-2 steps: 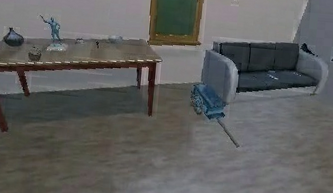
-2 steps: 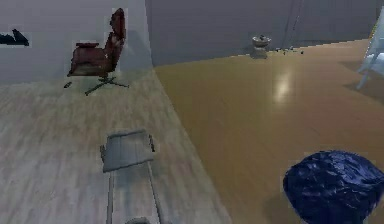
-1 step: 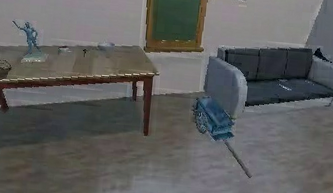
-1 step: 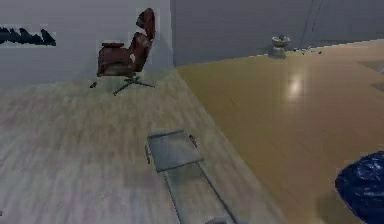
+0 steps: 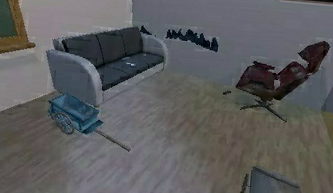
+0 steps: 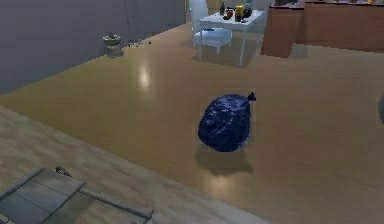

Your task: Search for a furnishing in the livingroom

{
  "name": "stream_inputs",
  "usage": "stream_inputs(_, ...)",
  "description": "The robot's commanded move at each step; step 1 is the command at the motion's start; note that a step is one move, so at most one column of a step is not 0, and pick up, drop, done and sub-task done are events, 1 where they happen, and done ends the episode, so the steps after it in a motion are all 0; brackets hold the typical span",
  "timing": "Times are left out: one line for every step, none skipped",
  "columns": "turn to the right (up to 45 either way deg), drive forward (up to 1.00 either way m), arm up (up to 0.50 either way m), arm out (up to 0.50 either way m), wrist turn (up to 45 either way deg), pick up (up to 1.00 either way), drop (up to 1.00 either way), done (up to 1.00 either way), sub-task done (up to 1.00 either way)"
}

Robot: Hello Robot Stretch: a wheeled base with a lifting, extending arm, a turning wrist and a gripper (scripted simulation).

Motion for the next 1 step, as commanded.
stream_inputs(6.0,0.0,0.0,0.0,0.0,0.0,0.0,0.0,0.0)
